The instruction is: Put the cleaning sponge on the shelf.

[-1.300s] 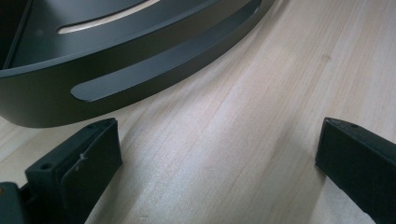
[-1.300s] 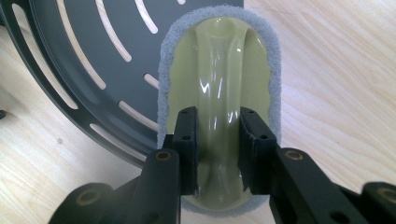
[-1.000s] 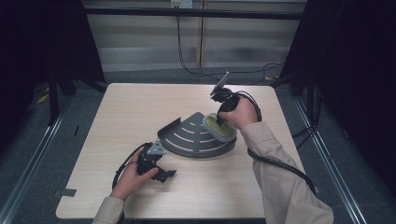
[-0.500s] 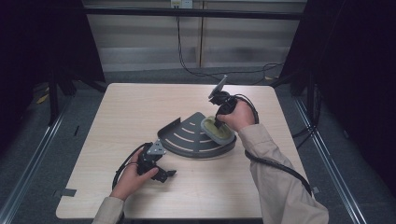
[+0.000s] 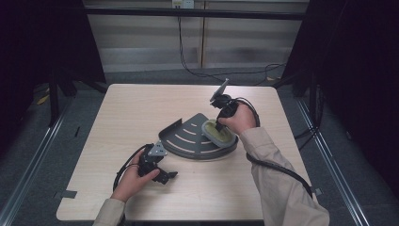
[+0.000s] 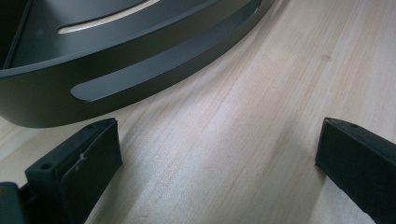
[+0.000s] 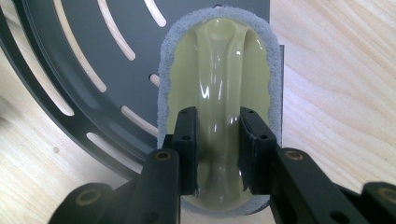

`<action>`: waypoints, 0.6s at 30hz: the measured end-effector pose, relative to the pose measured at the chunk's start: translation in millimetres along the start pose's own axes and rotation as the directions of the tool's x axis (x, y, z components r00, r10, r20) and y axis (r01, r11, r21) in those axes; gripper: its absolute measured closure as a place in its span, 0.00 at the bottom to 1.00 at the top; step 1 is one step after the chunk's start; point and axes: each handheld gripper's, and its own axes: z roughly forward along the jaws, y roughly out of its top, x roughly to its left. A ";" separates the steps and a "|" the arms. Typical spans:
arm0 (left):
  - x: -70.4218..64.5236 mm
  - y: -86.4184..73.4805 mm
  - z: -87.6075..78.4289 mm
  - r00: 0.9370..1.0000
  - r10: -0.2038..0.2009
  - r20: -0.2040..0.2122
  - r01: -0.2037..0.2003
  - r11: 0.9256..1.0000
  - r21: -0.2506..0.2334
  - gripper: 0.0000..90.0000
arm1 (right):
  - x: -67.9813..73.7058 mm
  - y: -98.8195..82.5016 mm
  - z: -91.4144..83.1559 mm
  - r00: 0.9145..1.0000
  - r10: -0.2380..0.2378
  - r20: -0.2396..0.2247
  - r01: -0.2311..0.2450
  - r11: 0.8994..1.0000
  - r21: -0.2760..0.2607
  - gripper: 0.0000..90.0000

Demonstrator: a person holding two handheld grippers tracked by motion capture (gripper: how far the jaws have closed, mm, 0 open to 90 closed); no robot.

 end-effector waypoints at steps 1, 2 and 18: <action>0.0 0.0 0.1 1.000 0.000 0.000 0.000 1.000 0.000 0.00 | -0.1 0.0 0.1 1.000 -0.001 0.002 0.001 1.000 0.003 0.79; 0.0 0.0 0.0 1.000 0.000 0.000 0.000 1.000 0.000 0.00 | -0.2 -0.4 0.8 1.000 0.000 0.000 0.000 1.000 0.003 0.79; 0.1 -0.2 0.2 1.000 -0.001 0.003 0.001 1.000 -0.004 0.00 | -1.1 -2.3 9.6 1.000 -0.003 0.004 0.002 1.000 0.016 0.78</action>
